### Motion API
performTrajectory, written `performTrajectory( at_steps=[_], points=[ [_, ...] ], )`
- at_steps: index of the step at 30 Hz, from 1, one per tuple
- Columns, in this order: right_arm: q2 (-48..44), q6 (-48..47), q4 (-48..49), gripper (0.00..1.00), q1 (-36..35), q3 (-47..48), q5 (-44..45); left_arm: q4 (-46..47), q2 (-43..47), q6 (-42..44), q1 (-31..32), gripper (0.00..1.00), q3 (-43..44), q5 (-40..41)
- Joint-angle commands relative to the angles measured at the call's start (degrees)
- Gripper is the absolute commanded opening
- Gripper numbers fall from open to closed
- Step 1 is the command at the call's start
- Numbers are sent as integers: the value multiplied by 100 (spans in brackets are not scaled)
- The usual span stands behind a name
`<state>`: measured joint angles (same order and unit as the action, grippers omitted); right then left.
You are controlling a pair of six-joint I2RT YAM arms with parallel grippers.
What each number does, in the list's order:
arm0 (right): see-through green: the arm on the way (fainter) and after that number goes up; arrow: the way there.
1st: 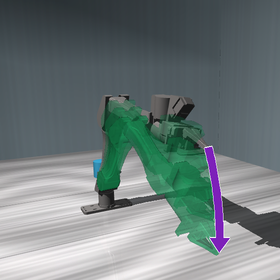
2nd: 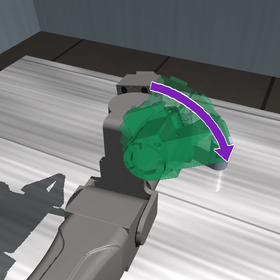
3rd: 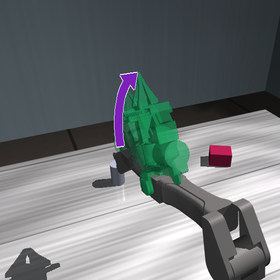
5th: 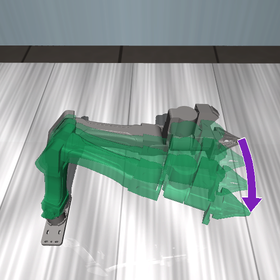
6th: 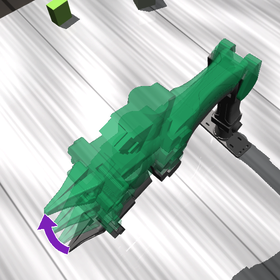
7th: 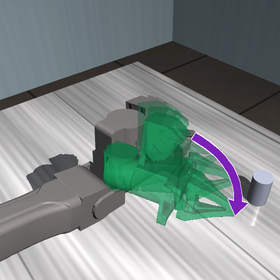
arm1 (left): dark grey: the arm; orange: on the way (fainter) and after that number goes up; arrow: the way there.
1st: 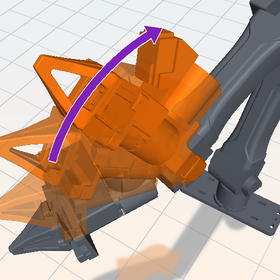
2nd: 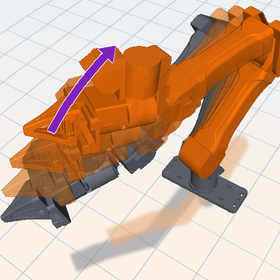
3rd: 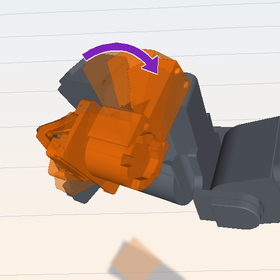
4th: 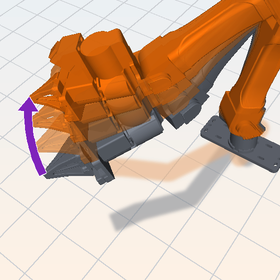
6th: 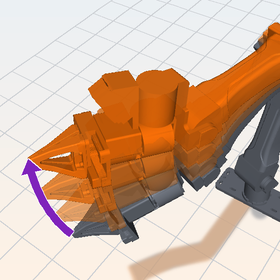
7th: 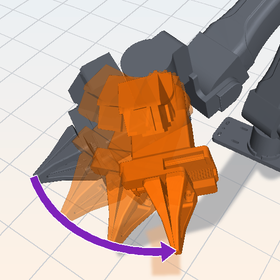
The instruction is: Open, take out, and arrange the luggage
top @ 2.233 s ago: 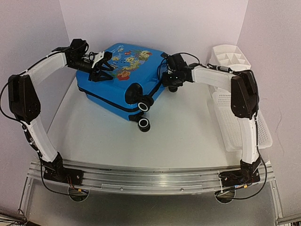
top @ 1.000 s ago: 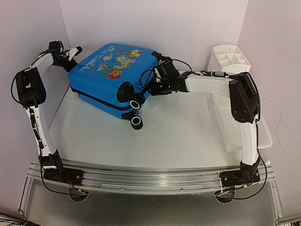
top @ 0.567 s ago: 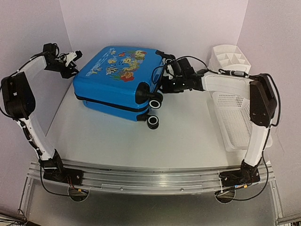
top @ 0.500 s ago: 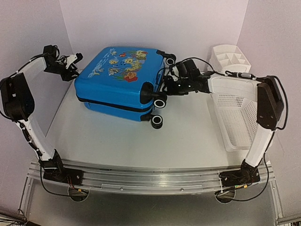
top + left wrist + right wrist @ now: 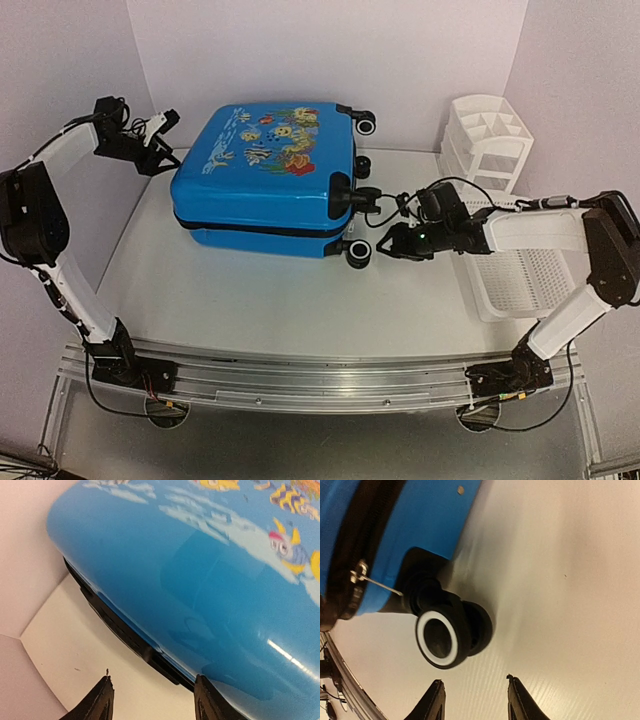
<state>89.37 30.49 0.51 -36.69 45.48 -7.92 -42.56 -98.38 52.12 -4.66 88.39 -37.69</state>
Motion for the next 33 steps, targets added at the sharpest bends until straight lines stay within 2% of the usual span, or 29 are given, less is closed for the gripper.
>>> performTrajectory(
  at_steps=[1,3,9,13,16,20,24,26,29,33],
  points=[
    [97,271,739,38,-22,295,-263,829,716,-879,437,57,668,-307],
    [119,499,1051,39,-7,202,-192,888,879,-979,760,60,791,-238],
    [340,1664,2144,37,39,125,-332,367,956,-1093,2411,73,1083,663],
    [534,2426,2123,30,79,268,-341,493,677,-1448,3314,75,1154,1106],
    [359,2923,1429,27,146,73,137,515,445,-1477,3944,75,1277,1217],
    [-321,2861,477,26,145,-293,625,497,36,-1570,4472,75,1611,1173],
    [-678,2573,208,24,143,-186,-220,577,-442,-1658,4795,75,1978,1115],
    [-693,2781,161,20,136,-147,-589,665,-703,-1715,4910,74,2174,1122],
    [-780,3344,176,14,129,-367,-767,595,-1092,-1856,5032,74,2562,1116],
    [-675,3563,231,12,65,-307,-938,711,-1359,-2019,5095,74,2661,1115]
  ],
)
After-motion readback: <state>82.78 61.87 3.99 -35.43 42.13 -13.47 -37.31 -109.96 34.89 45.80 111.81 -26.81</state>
